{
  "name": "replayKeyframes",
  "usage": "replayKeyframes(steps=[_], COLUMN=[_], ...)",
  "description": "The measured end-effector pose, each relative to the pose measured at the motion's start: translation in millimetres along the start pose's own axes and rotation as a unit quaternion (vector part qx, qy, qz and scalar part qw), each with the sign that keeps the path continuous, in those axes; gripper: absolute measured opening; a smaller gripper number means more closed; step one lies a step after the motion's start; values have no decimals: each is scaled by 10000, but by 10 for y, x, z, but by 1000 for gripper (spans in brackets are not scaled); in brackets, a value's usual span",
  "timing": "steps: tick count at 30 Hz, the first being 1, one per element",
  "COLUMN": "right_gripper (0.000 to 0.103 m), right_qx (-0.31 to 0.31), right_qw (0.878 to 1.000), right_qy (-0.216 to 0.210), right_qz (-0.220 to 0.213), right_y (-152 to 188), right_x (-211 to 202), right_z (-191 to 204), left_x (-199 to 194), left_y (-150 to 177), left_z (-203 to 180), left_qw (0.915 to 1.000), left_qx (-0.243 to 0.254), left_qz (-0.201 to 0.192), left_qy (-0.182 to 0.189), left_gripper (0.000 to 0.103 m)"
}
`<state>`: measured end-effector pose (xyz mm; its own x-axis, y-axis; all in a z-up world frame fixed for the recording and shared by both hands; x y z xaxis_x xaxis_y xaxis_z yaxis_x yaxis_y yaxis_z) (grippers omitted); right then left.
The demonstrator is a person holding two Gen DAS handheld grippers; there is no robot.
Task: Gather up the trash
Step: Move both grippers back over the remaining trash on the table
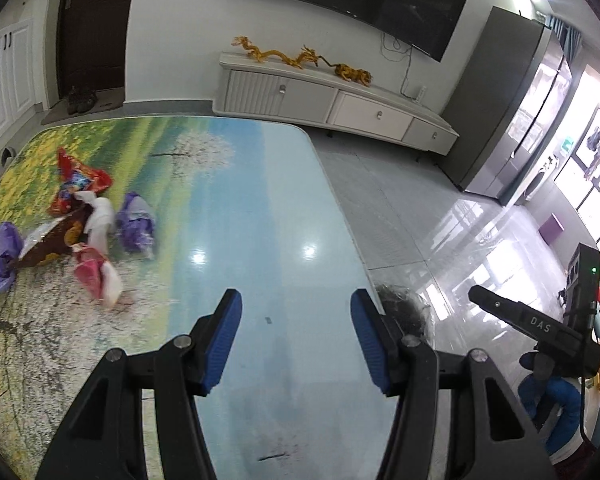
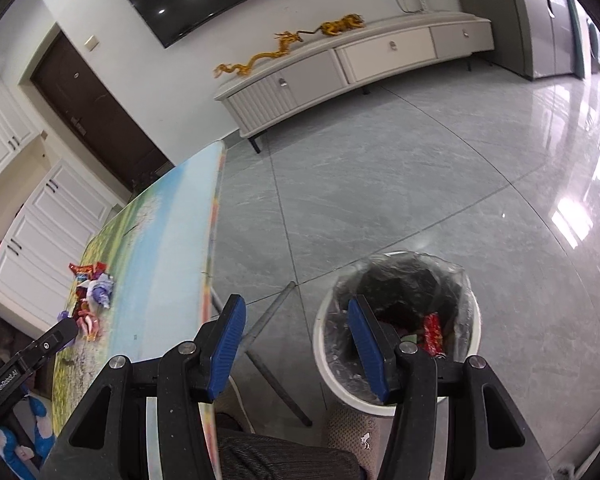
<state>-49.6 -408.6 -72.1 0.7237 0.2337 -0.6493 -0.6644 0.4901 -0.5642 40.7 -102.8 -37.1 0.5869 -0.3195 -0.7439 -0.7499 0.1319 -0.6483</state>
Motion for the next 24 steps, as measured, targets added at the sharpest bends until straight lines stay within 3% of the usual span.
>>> replayKeyframes(steps=[8,15,24], right_gripper=[52,52,52], right_qx=[-654,-1325,-2105], right_qw=[9971,9867,9595], right_qy=[-324,-766,-1394], right_qz=[197,545,1248], right_y=[0,87,364], right_x=[157,458,1082], right_z=[671,1297,2045], left_x=[-351,-527,-358], left_y=[113,207,52], left_z=[1114,2031,2514], left_qw=[9950,9836,9735], left_qx=[-651,-1208,-1593], left_qz=[-330,-344,-328], left_qy=[-689,-1296,-1610], left_gripper=[60,60,69])
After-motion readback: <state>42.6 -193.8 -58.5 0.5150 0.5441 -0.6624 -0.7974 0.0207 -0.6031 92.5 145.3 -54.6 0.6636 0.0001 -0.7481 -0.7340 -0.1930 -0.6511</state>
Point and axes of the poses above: each gripper's, at about its wrist camera, not at the fingertips, and x roughly the way its jaws point, z to its left, y to its underside, the point moved 1 cm from there along x, roughly the way its jaws point, and after that the axes turned 8 degrees about -y, right-handed, at the moved point
